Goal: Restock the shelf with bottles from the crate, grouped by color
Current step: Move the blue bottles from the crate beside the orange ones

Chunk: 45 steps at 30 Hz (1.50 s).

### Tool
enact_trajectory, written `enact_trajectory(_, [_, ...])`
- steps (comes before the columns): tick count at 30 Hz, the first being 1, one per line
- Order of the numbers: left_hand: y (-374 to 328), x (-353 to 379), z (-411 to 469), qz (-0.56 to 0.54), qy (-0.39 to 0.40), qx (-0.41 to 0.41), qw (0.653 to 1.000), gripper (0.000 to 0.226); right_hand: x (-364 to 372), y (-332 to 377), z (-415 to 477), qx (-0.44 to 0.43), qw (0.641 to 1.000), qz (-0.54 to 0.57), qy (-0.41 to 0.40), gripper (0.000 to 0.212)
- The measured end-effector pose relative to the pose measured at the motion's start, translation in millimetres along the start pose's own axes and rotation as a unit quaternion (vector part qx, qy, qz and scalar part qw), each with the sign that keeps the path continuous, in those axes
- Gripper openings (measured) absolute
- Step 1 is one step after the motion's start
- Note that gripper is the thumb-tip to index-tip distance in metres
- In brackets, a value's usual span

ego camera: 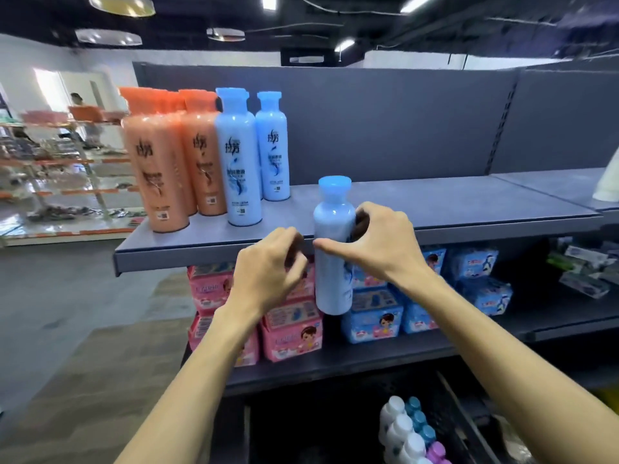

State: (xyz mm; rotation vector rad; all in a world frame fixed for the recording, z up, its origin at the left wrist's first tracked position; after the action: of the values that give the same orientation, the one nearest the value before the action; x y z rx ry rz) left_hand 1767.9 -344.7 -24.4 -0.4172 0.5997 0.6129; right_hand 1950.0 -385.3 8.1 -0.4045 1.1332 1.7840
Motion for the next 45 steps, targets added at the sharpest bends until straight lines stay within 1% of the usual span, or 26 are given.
enact_trajectory(4, [5.3,-30.6,25.3,0.022,-0.066,-0.030,0.997,0.013,-28.9,31.9,32.5,-0.024,0.999,0.014,-0.036,0.065])
enact_trajectory(7, [10.5,-49.9,43.7,0.029,-0.088,-0.047,0.995,0.012,-49.0,55.5,56.0,-0.039,0.997,0.010,-0.060,0.065])
enact_trajectory(11, [15.9,-64.4,64.3,0.050,-0.082,-0.049,0.994,0.012,-58.8,77.7,86.9,-0.034,0.996,0.011,-0.078,0.069])
enact_trajectory(15, [21.8,-68.6,75.4,0.075,-0.063,-0.061,0.993,0.012,-50.2,87.8,106.0,-0.028,0.997,0.000,-0.074,0.065])
enact_trajectory(21, [31.7,-72.8,84.8,0.090,-0.037,-0.088,0.991,0.014,-26.7,88.9,118.0,-0.004,0.998,-0.013,-0.054,0.066])
enact_trajectory(28, [38.7,-67.4,84.9,0.096,-0.029,-0.091,0.991,0.014,-5.5,82.3,122.4,0.024,0.998,-0.034,-0.046,0.069])
enact_trajectory(33, [45.5,-58.2,84.7,0.083,-0.028,-0.102,0.991,0.013,5.2,76.9,122.7,0.035,0.997,-0.013,-0.064,0.073])
enact_trajectory(36, [49.7,-49.0,80.1,0.075,-0.021,-0.108,0.991,0.012,14.8,75.5,120.5,0.019,0.998,0.012,-0.059,0.078])
enact_trajectory(39, [56.4,-41.7,72.6,0.070,-0.015,-0.115,0.991,0.011,25.2,69.8,116.0,-0.003,0.998,0.053,-0.022,0.077])
enact_trajectory(41, [62.1,-39.7,67.6,0.074,-0.012,-0.120,0.990,0.011,35.2,58.7,109.3,-0.008,0.995,0.088,0.043,0.071])
enact_trajectory(43, [68.3,-37.8,64.3,0.075,-0.008,-0.126,0.989,0.010,46.2,45.1,99.1,-0.006,0.990,0.099,0.105,0.063])
enact_trajectory(45, [73.9,-35.5,63.8,0.075,-0.007,-0.132,0.988,0.008,55.5,34.2,91.6,-0.004,0.986,0.089,0.140,0.056])
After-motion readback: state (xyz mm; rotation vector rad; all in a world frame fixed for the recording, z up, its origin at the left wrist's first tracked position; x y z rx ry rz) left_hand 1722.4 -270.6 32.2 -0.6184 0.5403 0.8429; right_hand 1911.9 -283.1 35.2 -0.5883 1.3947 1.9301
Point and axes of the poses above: each hand's wrist, its own z-axis towards the middle knuckle, its own x-axis out of the palm, y = z × x, the point moved 7 cm from there along z, towards the middle knuckle, and after that the axes turned 4 degrees about y, right-handed, at the moved point
